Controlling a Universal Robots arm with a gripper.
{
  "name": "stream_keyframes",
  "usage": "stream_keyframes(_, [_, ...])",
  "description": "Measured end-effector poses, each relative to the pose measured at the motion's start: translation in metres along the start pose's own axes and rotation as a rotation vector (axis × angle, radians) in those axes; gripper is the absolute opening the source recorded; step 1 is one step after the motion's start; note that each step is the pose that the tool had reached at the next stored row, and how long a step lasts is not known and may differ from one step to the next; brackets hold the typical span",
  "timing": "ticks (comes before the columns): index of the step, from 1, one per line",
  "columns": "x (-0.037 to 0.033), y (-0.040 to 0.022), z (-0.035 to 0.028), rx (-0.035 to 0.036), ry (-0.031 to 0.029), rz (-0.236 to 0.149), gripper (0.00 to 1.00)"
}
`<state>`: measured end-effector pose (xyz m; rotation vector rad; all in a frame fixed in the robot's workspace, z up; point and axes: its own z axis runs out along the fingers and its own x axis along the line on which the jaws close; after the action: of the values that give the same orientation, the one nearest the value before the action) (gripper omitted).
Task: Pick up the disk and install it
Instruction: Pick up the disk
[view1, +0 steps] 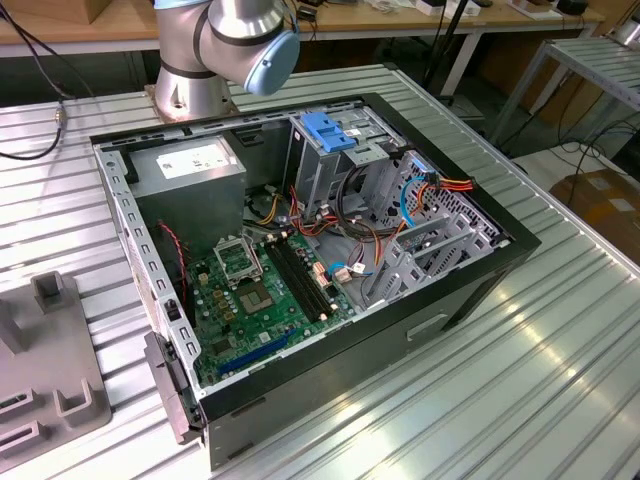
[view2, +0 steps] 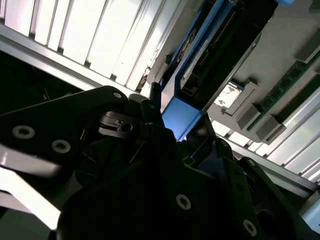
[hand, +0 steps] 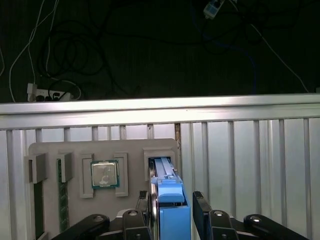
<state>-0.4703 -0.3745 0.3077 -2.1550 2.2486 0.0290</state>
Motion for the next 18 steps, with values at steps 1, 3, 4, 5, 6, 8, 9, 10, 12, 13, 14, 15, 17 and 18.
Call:
stream_keyframes(1, [0.0,0.0,0.0011,0.0,0.0,0.0,0.47])
stream_keyframes(3, [0.0001,0.0,0.0023,-0.0001,0.0001,0.0,0.47])
stream_keyframes(4, [0.0001,0.0,0.0031,0.0,0.0001,0.0,0.47])
stream_keyframes(5, [0.0001,0.0,0.0039,0.0001,0.0003,0.0,0.47])
stream_keyframes(6, [0.0001,0.0,0.0046,0.0,0.0003,0.0,0.47])
stream_keyframes(8, [0.0002,0.0,0.0058,0.0,0.0004,0.0,0.47])
stream_keyframes(9, [0.0002,0.0,0.0062,-0.0002,0.0005,0.0,0.47])
stream_keyframes(10, [0.0002,0.0,0.0077,0.0002,0.0003,0.0,0.47])
stream_keyframes(12, [0.0003,0.0,0.0081,-0.0001,0.0006,0.0,0.47])
stream_keyframes(13, [0.0003,0.0,0.0082,0.0,0.0005,0.0,0.47])
stream_keyframes(14, [0.0003,0.0,0.0082,0.0,0.0005,0.0,0.47])
stream_keyframes(15, [0.0003,0.0,0.0082,0.0,0.0005,0.0,0.47])
stream_keyframes(17, [0.0003,0.0,0.0082,-0.0001,0.0007,0.0,0.46])
stream_keyframes(18, [0.0003,0.0,0.0083,0.0,0.0008,0.0,0.46])
